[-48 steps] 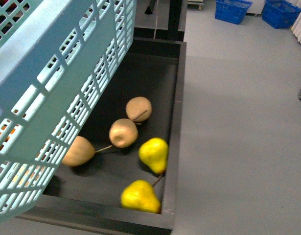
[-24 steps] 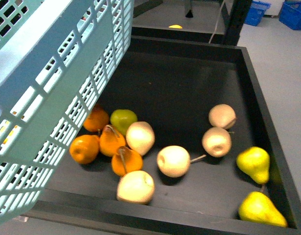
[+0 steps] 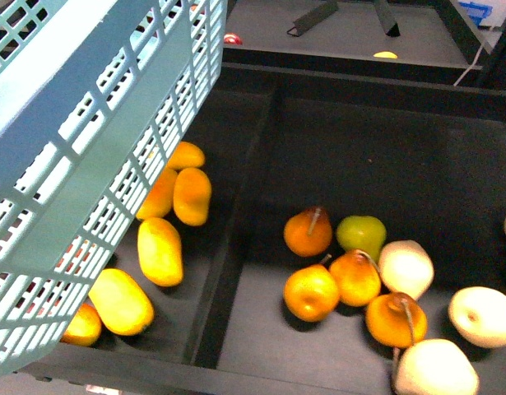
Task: Pick mango and avocado into basket
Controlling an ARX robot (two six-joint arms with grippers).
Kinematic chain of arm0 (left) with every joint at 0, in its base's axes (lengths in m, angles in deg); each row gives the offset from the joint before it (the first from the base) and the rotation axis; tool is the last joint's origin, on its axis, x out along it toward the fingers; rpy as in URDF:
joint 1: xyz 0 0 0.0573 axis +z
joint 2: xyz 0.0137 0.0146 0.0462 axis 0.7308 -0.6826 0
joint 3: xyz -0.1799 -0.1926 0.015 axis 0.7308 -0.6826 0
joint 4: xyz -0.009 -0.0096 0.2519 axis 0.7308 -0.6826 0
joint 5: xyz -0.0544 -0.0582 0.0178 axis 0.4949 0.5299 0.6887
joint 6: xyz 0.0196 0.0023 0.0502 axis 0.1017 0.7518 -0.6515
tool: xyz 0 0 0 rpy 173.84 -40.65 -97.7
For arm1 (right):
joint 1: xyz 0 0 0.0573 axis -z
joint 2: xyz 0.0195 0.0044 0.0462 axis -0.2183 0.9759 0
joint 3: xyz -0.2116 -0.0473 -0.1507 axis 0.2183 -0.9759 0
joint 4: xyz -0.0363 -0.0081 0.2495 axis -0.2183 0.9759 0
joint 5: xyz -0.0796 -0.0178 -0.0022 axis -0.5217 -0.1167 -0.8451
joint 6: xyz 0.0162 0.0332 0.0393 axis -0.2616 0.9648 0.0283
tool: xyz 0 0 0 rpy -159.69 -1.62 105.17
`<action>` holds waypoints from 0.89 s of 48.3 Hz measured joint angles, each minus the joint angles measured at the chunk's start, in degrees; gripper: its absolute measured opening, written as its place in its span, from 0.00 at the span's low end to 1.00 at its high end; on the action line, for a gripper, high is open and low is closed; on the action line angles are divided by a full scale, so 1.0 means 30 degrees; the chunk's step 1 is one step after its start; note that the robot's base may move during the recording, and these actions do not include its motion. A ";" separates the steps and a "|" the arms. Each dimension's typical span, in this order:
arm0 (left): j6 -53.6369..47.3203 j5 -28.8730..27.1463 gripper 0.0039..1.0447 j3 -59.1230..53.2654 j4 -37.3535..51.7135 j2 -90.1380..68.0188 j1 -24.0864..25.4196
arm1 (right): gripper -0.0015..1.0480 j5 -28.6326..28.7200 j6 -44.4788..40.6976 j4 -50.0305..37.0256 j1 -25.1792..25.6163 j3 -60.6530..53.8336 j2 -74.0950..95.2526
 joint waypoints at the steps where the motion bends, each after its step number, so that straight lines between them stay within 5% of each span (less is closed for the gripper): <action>1: 0.0007 -0.0007 0.06 -0.0007 0.0000 0.0000 0.0000 | 0.93 0.0007 -0.0007 0.0000 0.0000 0.0000 0.0000; 43: -0.0029 -0.0058 0.06 -0.0022 0.0000 -0.0022 0.0000 | 0.93 0.0000 -0.0007 0.0022 0.0000 0.0000 0.0000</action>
